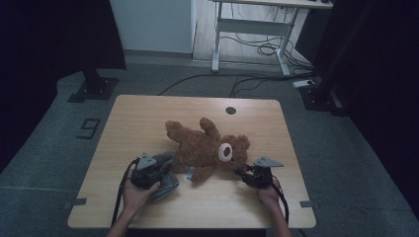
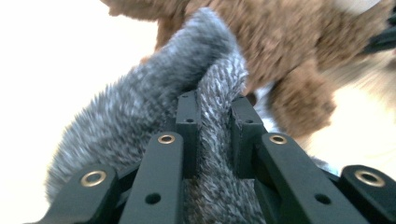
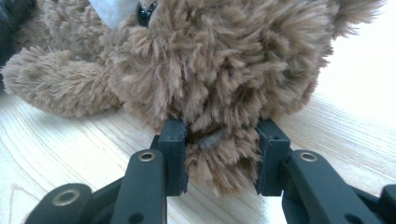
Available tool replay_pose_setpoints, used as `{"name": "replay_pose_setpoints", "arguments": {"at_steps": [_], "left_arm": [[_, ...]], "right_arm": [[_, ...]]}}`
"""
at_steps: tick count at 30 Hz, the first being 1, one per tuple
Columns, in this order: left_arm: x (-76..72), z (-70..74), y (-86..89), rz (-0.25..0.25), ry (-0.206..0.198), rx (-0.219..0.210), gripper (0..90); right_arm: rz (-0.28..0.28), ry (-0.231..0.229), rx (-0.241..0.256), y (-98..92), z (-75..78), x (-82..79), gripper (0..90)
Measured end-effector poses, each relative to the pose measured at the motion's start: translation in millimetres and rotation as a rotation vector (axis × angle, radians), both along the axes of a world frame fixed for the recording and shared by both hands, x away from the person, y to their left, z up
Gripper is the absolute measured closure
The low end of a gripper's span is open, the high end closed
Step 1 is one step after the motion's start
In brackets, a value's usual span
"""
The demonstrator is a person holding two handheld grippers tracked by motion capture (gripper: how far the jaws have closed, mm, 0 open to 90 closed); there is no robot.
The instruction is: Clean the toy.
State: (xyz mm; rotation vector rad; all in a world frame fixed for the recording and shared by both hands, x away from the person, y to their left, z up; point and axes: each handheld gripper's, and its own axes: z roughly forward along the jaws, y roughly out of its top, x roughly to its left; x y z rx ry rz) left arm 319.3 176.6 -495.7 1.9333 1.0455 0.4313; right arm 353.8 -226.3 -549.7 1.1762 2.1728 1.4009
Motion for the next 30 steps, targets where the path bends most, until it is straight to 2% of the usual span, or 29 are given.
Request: {"name": "replay_pose_setpoints", "arguments": {"at_steps": [2,3,10,11,14,20,22,26,30], "left_arm": [[-0.7,2.7,-3.9,-0.009,-0.007,-0.002,76.9],[-0.8,6.8,-14.1,-0.032,-0.017,-0.004,76.9],[6.9,16.2,-63.6,-0.137,-0.014,-0.014,77.1],[6.9,16.2,-63.6,-0.137,-0.014,-0.014,77.1],[12.3,21.6,-99.0,-0.203,-0.013,-0.01,77.2],[18.1,16.8,-154.0,-0.283,0.002,0.028,77.3],[17.4,13.1,-168.3,-0.296,-0.006,0.066,77.5],[18.0,5.7,-186.2,-0.318,-0.001,0.105,77.5],[21.4,-2.7,-188.1,-0.318,0.018,0.126,77.5]], "right_arm": [[0.0,-0.001,0.0,-0.1,-0.1,0.1,62.8],[-0.001,0.0,0.0,0.0,0.0,0.1,62.8],[-0.003,-0.001,-0.002,0.3,0.0,-0.7,62.7],[-0.003,-0.001,-0.002,0.3,0.0,-0.7,62.7],[-0.003,-0.001,-0.002,0.2,0.0,-0.6,62.7],[-0.002,0.001,0.001,-0.2,-0.1,-0.3,62.8],[-0.002,0.002,0.002,-0.3,-0.1,-0.2,62.8],[-0.002,0.005,0.008,-0.7,-0.2,0.4,62.9],[-0.003,0.005,0.008,-0.7,-0.2,0.3,63.0]]}}
